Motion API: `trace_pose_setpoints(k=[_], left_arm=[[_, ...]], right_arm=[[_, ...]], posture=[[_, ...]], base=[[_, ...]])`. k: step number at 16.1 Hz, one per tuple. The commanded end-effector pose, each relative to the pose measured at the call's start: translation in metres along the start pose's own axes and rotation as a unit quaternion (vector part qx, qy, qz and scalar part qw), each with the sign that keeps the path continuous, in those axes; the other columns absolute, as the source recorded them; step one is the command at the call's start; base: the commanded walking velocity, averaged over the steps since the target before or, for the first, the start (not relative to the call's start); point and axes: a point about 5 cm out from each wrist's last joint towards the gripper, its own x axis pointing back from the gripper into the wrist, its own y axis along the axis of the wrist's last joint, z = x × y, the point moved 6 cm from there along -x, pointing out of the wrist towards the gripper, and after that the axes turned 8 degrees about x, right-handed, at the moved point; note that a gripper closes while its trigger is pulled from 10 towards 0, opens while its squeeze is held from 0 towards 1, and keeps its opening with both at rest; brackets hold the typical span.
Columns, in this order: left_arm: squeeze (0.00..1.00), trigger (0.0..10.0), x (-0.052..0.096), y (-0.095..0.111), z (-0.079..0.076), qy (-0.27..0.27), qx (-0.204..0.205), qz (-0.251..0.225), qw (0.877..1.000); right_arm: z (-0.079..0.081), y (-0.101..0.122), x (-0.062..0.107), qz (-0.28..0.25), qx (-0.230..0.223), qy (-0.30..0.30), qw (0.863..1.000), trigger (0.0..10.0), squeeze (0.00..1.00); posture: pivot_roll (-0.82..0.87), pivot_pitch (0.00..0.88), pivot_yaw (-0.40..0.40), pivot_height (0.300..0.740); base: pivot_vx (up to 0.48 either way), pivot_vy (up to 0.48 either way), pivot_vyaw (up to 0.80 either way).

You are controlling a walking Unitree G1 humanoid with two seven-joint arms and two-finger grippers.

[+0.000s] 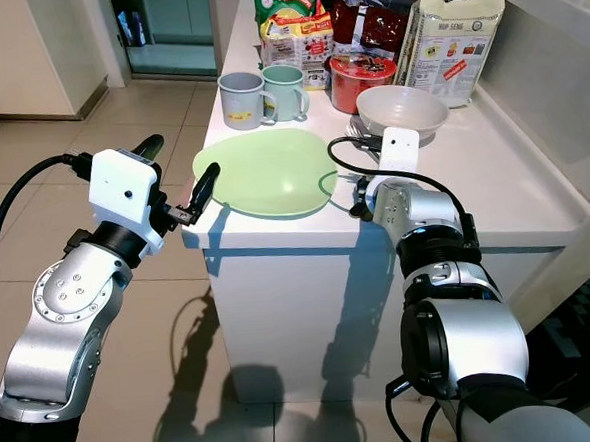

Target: Setting the table

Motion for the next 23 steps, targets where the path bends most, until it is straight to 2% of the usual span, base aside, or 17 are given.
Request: trace_pose_setpoints(k=[1, 6, 10, 17, 20, 23], left_arm=[[0.00, 10.0, -0.001, 0.005, -0.004, -0.009, -0.004, -0.006, 1.000], [0.00, 10.0, -0.001, 0.006, -0.004, -0.011, -0.004, -0.007, 1.000], [0.00, 10.0, -0.003, 0.006, -0.004, -0.014, -0.002, -0.008, 1.000], [0.00, 10.0, -0.004, 0.008, -0.004, -0.015, -0.002, -0.011, 1.000], [0.00, 10.0, -0.005, 0.009, -0.004, -0.014, -0.002, -0.012, 1.000], [0.00, 10.0, -0.005, 0.009, -0.004, -0.013, -0.002, -0.013, 1.000]], right_arm=[[-0.005, -0.022, -0.003, 0.043, -0.008, 0.001, 0.999, 0.0, 0.00], [-0.009, -0.022, -0.004, 0.044, -0.006, 0.003, 0.999, 0.0, 0.00], [-0.025, -0.016, -0.003, 0.039, -0.008, -0.010, 0.999, 0.0, 0.00], [-0.039, -0.014, -0.002, 0.032, 0.005, -0.015, 0.999, 0.0, 0.00], [-0.036, 0.000, 0.003, 0.005, 0.008, 0.017, 1.000, 0.0, 0.00], [-0.046, 0.014, 0.009, -0.017, 0.012, 0.020, 1.000, 0.0, 0.00]], posture=[[0.05, 0.000, -0.049, 0.740], [0.05, 0.000, -0.044, 0.740], [0.04, 0.000, -0.038, 0.740], [0.04, 0.000, -0.037, 0.740], [0.04, 0.000, -0.032, 0.740], [0.04, 0.000, -0.032, 0.740]], base=[[0.000, 0.000, 0.00], [0.000, 0.000, 0.00], [0.000, 0.000, 0.00], [0.000, 0.000, 0.00], [0.000, 0.000, 0.00], [0.000, 0.000, 0.00]])
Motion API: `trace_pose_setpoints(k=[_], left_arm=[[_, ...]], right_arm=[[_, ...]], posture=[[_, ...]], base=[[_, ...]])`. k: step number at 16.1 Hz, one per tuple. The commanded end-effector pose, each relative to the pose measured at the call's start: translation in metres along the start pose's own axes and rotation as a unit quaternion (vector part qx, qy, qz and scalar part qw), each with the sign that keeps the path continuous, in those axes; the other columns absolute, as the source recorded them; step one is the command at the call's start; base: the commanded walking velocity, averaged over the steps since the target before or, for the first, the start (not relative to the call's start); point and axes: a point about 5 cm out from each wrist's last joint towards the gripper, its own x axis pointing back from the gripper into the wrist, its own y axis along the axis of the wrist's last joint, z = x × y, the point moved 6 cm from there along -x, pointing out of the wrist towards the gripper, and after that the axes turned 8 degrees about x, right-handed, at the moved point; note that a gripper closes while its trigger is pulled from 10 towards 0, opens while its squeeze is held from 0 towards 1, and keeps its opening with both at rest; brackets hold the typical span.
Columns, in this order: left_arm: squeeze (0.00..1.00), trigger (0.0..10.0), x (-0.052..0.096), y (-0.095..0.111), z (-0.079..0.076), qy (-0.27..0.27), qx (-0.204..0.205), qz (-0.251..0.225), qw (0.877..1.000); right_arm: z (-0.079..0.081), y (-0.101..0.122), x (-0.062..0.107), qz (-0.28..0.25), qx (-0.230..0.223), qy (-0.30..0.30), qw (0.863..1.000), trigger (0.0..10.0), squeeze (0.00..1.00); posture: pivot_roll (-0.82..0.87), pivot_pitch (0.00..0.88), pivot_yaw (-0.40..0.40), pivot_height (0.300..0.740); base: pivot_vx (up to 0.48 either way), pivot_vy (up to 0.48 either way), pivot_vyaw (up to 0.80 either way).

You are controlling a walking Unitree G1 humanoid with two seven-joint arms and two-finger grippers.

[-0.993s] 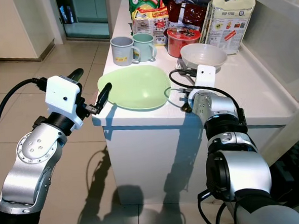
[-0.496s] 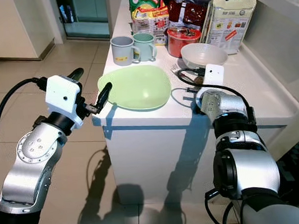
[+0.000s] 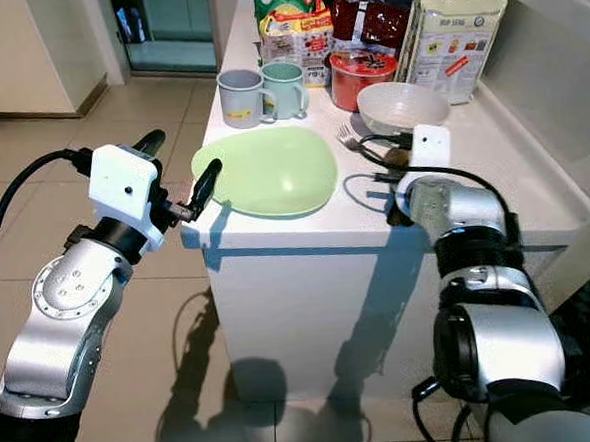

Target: Setting the table

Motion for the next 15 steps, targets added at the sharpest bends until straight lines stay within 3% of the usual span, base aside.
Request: trace_pose_setpoints(k=[1, 4, 9, 15], left_arm=[[0.00, 10.0, -0.002, 0.003, -0.003, -0.008, 0.000, -0.004, 1.000], [0.00, 10.0, -0.003, 0.003, -0.003, -0.008, 0.000, -0.004, 1.000], [0.00, 10.0, -0.004, 0.004, -0.003, -0.012, 0.000, -0.004, 1.000], [0.00, 10.0, -0.005, 0.003, -0.004, -0.014, -0.002, -0.002, 1.000]], right_arm=[[-0.007, 0.012, 0.005, -0.016, 0.006, -0.001, 1.000, 0.0, 0.00], [-0.016, 0.028, 0.015, -0.041, 0.037, 0.009, 0.998, 0.0, 0.00], [-0.031, 0.039, 0.024, -0.058, 0.048, -0.018, 0.997, 0.0, 0.00], [-0.017, 0.029, 0.022, -0.048, 0.052, -0.002, 0.998, 0.0, 0.00]], posture=[[0.04, 0.000, -0.029, 0.740], [0.03, 0.000, -0.025, 0.740], [0.03, 0.000, -0.018, 0.740], [0.04, 0.000, -0.019, 0.740]], base=[[0.000, 0.000, 0.00], [0.000, 0.000, 0.00], [0.000, 0.000, 0.00], [0.000, 0.000, 0.00]])
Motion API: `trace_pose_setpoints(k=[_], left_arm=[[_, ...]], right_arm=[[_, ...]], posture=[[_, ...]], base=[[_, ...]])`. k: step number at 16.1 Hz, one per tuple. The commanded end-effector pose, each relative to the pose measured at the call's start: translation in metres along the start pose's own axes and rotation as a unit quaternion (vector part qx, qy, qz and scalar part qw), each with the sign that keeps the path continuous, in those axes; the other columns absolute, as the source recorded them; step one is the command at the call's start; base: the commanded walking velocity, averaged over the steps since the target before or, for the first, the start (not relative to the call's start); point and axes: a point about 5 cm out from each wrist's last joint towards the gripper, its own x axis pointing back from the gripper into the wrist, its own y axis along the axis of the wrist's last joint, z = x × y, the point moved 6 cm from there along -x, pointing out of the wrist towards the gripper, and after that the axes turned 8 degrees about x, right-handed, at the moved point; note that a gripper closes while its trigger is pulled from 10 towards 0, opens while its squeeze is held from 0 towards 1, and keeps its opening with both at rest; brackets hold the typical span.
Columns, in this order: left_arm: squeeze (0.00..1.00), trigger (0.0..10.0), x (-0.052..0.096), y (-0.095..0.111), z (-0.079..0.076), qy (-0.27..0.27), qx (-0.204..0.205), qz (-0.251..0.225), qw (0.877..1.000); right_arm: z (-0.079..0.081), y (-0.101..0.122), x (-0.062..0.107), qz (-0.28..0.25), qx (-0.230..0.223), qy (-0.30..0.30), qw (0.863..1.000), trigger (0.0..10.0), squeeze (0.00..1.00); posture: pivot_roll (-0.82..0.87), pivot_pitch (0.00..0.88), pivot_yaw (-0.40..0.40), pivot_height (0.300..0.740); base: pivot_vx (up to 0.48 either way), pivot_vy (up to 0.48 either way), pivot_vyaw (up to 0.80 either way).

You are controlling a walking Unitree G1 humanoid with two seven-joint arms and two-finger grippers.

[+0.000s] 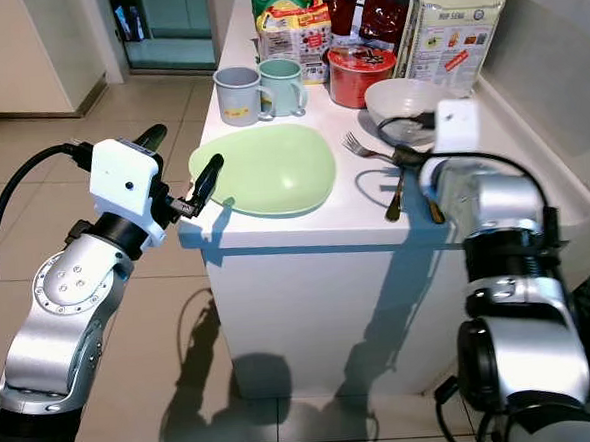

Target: Setting the table

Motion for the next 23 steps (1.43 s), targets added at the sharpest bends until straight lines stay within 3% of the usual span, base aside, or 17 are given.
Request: trace_pose_setpoints(k=[1, 5, 6, 7, 9, 10, 11, 23], left_arm=[[0.00, 10.0, -0.002, 0.001, -0.001, -0.007, -0.002, 0.001, 1.000], [0.00, 10.0, -0.002, 0.000, -0.002, -0.007, -0.002, 0.002, 1.000], [0.00, 10.0, -0.002, 0.000, -0.002, -0.007, -0.002, 0.001, 1.000], [0.00, 10.0, -0.002, 0.000, -0.002, -0.007, -0.002, 0.001, 1.000], [0.00, 10.0, -0.001, 0.000, -0.002, -0.007, -0.002, 0.001, 1.000], [0.00, 10.0, -0.001, 0.000, -0.002, -0.008, -0.002, 0.001, 1.000], [0.00, 10.0, -0.001, 0.000, -0.003, -0.009, -0.002, 0.001, 1.000], [0.00, 10.0, -0.003, 0.001, -0.008, -0.027, 0.006, 0.001, 1.000]], right_arm=[[-0.002, 0.003, 0.003, -0.005, 0.005, -0.005, 1.000, 0.0, 0.00], [0.001, 0.000, 0.004, -0.013, 0.015, -0.006, 1.000, 0.0, 0.00], [0.002, 0.002, 0.005, -0.027, 0.026, -0.009, 0.999, 3.0, 0.00], [0.001, 0.004, 0.007, -0.034, 0.040, -0.015, 0.999, 10.0, 0.00], [0.006, 0.001, 0.009, -0.025, 0.026, 0.005, 0.999, 10.0, 0.00], [0.008, -0.003, 0.010, -0.016, 0.020, 0.012, 1.000, 10.0, 0.80], [0.006, -0.008, 0.012, -0.007, 0.021, 0.005, 1.000, 10.0, 1.00], [-0.029, -0.019, 0.032, 0.051, 0.020, -0.029, 0.998, 10.0, 1.00]], posture=[[0.04, 0.000, -0.019, 0.740], [0.04, 0.000, -0.022, 0.740], [0.04, 0.000, -0.023, 0.740], [0.04, 0.000, -0.023, 0.740], [0.04, 0.000, -0.024, 0.740], [0.04, 0.000, -0.024, 0.740], [0.04, 0.000, -0.024, 0.740], [0.03, 0.000, -0.007, 0.740]], base=[[0.000, 0.000, 0.00], [0.000, 0.000, 0.00], [0.000, 0.000, 0.00], [0.000, 0.000, 0.00], [0.000, 0.000, 0.00], [0.000, 0.000, 0.00], [0.000, 0.000, 0.00], [0.000, 0.000, 0.00]])
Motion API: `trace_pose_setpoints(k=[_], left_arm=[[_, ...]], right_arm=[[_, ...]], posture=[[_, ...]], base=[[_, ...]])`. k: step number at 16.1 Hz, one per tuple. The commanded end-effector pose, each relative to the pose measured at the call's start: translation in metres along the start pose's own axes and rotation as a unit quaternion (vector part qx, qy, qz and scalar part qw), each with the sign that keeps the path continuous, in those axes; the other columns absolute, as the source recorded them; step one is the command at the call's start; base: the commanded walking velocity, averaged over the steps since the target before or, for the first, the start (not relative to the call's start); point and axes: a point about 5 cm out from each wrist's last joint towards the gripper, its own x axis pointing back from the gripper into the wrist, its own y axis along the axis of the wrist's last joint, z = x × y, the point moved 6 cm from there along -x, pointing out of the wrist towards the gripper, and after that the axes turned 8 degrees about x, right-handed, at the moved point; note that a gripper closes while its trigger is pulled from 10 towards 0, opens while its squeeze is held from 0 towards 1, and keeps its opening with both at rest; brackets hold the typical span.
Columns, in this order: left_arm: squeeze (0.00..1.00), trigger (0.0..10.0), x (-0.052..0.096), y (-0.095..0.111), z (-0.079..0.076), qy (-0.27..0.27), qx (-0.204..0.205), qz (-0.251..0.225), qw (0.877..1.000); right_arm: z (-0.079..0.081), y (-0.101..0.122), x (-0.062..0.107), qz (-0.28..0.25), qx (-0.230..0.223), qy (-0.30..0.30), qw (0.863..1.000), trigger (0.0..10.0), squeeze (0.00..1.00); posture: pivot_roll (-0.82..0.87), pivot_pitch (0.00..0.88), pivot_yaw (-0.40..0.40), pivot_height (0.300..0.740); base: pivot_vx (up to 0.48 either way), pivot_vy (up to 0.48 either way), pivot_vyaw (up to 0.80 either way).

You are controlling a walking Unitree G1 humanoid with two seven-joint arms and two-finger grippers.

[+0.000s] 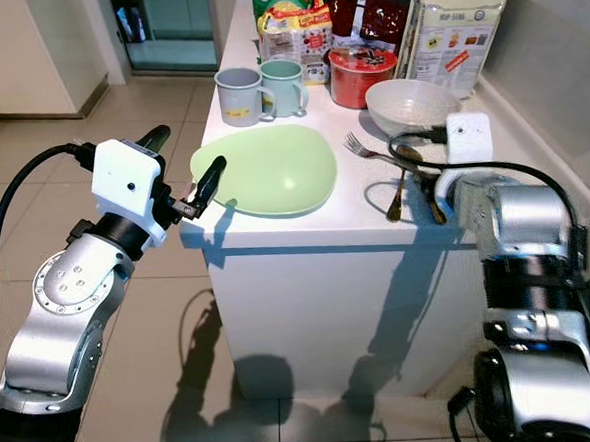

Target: Setting the table

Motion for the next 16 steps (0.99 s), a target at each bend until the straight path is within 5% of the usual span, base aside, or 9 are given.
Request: trace_pose_setpoints(k=[1, 2, 3, 4, 12, 13, 14, 15, 16], left_arm=[[0.00, 10.0, -0.003, 0.002, -0.007, -0.022, 0.007, 0.001, 1.000], [0.00, 10.0, -0.002, 0.002, -0.014, -0.040, 0.025, 0.002, 0.999], [0.00, 10.0, -0.002, 0.002, -0.016, -0.046, 0.031, 0.003, 0.998], [0.00, 10.0, 0.003, -0.001, -0.031, -0.091, 0.057, 0.019, 0.994], [0.00, 10.0, 0.019, -0.016, -0.059, -0.176, 0.086, 0.081, 0.977], [0.00, 10.0, 0.020, -0.017, -0.059, -0.177, 0.087, 0.088, 0.976], [0.00, 10.0, 0.021, -0.019, -0.059, -0.178, 0.088, 0.095, 0.975], [0.00, 10.0, 0.022, -0.022, -0.060, -0.181, 0.090, 0.106, 0.974], [0.00, 10.0, 0.024, -0.024, -0.061, -0.184, 0.092, 0.117, 0.972]], right_arm=[[-0.008, 0.001, 0.005, 0.005, -0.005, -0.004, 1.000, 10.0, 1.00], [-0.010, -0.004, 0.007, 0.019, -0.006, 0.000, 1.000, 10.0, 0.45], [-0.010, -0.005, 0.007, 0.022, -0.006, 0.001, 1.000, 10.0, 0.45], [-0.011, -0.008, 0.009, 0.031, -0.012, 0.008, 0.999, 10.0, 0.00], [-0.002, -0.031, 0.000, 0.078, -0.009, 0.048, 0.996, 9.8, 0.00], [-0.002, -0.033, -0.002, 0.082, -0.006, 0.048, 0.995, 4.9, 0.00], [-0.003, -0.036, -0.003, 0.086, 0.002, 0.047, 0.995, 2.4, 0.00], [-0.006, -0.039, -0.005, 0.092, 0.015, 0.044, 0.995, 0.0, 0.00], [-0.006, -0.040, -0.006, 0.095, 0.023, 0.046, 0.994, 0.0, 0.00]], posture=[[0.03, 0.000, -0.007, 0.740], [0.03, 0.000, -0.004, 0.740], [0.03, 0.000, -0.004, 0.740], [0.02, 0.000, -0.003, 0.740], [0.03, 0.000, -0.004, 0.740], [0.03, 0.000, -0.003, 0.740], [0.03, 0.000, -0.003, 0.740], [0.03, 0.000, -0.003, 0.740], [0.03, 0.000, -0.003, 0.740]], base=[[0.000, 0.000, 0.00], [0.000, 0.000, 0.00], [0.000, 0.000, 0.00], [0.000, 0.000, 0.00], [0.000, 0.000, 0.00], [0.000, 0.000, 0.00], [0.000, 0.000, 0.00], [0.000, 0.000, 0.00], [0.000, 0.000, 0.00]])
